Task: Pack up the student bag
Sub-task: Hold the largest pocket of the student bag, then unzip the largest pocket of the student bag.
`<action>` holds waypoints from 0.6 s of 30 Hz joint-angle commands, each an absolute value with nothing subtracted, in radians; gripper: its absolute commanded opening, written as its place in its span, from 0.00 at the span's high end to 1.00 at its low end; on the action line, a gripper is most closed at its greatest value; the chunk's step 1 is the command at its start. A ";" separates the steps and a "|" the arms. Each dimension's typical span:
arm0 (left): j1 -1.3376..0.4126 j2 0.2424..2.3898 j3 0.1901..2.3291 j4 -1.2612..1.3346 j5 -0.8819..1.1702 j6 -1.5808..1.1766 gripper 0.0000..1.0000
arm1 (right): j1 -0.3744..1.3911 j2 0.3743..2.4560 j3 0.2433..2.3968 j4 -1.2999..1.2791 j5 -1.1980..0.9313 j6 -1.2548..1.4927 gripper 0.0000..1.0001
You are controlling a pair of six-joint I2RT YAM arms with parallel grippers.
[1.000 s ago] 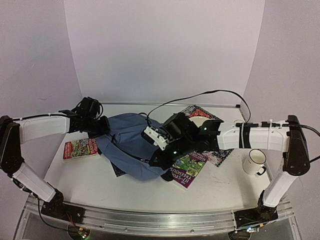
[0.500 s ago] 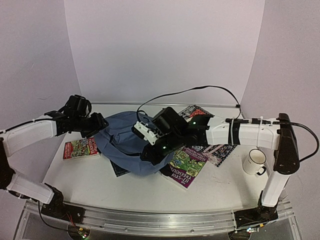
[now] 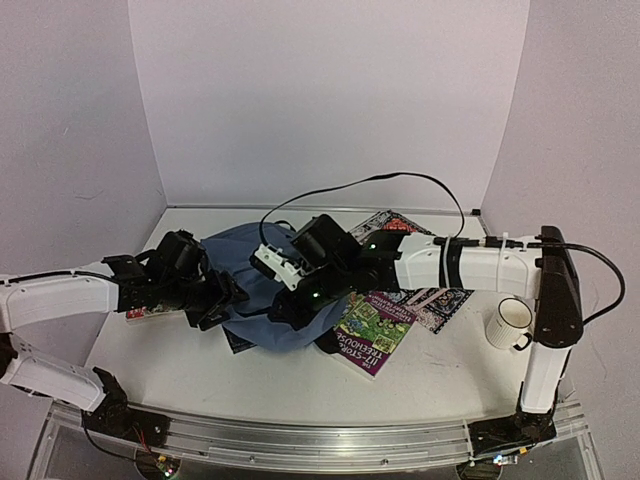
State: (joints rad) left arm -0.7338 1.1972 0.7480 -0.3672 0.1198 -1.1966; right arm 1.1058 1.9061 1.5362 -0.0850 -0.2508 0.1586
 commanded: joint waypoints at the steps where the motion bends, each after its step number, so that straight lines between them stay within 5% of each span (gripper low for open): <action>1: -0.795 1.249 0.749 -0.256 0.099 -1.276 0.43 | 1.115 1.909 1.583 -0.074 -0.269 0.127 1.00; 7: -0.815 1.249 0.745 -0.245 0.065 -1.257 0.99 | 1.110 1.876 1.544 -0.080 -0.166 0.101 1.00; 18: -0.806 1.111 0.767 -0.639 -0.149 -1.148 1.00 | 0.908 1.703 1.334 -0.106 -0.046 0.082 1.00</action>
State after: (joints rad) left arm -0.8135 1.1775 0.7403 -0.4540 -0.0389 -1.2013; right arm 1.0153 1.8029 1.3974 -0.0771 -0.1261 0.1060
